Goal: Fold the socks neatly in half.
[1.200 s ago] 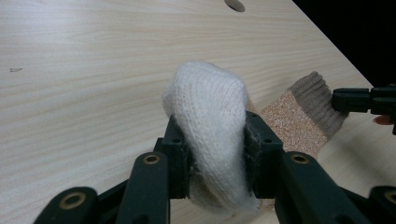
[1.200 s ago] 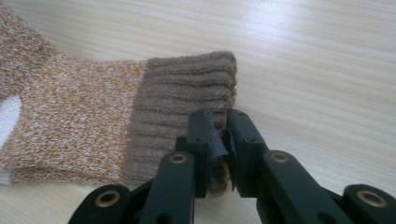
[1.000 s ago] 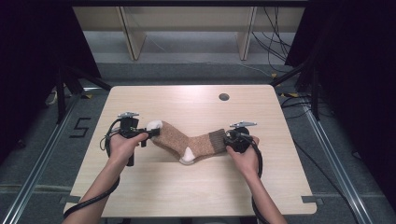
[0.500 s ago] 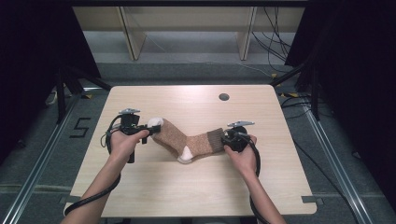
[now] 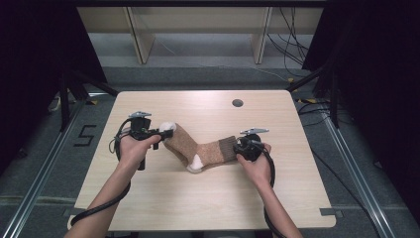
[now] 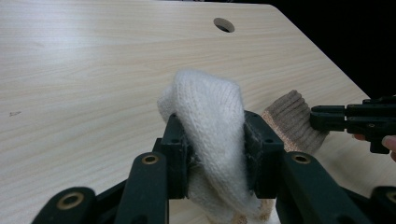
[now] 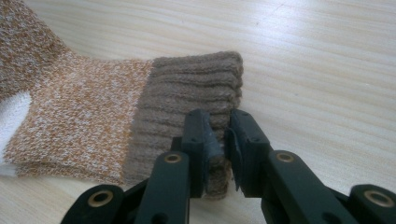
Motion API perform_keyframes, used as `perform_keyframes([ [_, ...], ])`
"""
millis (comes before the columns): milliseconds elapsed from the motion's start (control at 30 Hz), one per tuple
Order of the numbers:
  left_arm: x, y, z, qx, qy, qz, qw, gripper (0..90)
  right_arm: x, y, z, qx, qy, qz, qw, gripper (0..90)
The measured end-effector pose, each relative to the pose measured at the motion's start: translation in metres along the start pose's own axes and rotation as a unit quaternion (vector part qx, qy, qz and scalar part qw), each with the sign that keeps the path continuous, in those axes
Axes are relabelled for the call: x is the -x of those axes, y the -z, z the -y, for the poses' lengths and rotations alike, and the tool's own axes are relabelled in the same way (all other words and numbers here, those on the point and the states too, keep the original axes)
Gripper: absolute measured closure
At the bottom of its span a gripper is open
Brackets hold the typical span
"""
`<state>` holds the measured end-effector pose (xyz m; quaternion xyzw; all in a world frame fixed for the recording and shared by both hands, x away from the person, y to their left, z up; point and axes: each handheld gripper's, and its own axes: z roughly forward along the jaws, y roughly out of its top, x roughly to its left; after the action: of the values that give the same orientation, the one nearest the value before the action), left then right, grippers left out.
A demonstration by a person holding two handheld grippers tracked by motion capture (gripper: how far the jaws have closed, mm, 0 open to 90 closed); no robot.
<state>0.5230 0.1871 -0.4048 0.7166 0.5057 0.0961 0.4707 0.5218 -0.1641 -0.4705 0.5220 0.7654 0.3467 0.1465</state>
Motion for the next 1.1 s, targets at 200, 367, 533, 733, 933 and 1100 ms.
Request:
perform_keyframes([
  [200, 0.004, -0.001, -0.003, 0.000, -0.004, -0.001, 1.0000, 64.7, -0.002, 0.001, 0.000, -0.004, -0.002, 0.006, 1.0000, 76.8],
  [367, 0.005, 0.000, -0.004, -0.003, -0.011, 0.000, 0.9999, 64.7, -0.002, 0.000, 0.000, -0.004, -0.003, 0.004, 1.0000, 76.7],
  [533, 0.007, -0.001, -0.005, -0.002, -0.012, -0.001, 0.9999, 64.9, -0.002, 0.000, 0.000, -0.004, 0.001, 0.004, 1.0000, 76.6],
  [733, 0.009, -0.001, -0.007, -0.005, -0.017, 0.001, 0.9998, 65.1, -0.002, 0.000, 0.000, -0.003, 0.000, 0.004, 1.0000, 76.4],
  [933, 0.013, -0.003, -0.009, 0.003, -0.014, 0.004, 0.9999, 65.1, -0.002, -0.001, 0.000, 0.000, -0.001, -0.002, 1.0000, 76.2],
  [1100, 0.014, -0.002, -0.010, -0.004, -0.023, 0.003, 0.9997, 65.1, -0.002, -0.001, 0.000, -0.001, -0.001, -0.003, 1.0000, 76.1],
])
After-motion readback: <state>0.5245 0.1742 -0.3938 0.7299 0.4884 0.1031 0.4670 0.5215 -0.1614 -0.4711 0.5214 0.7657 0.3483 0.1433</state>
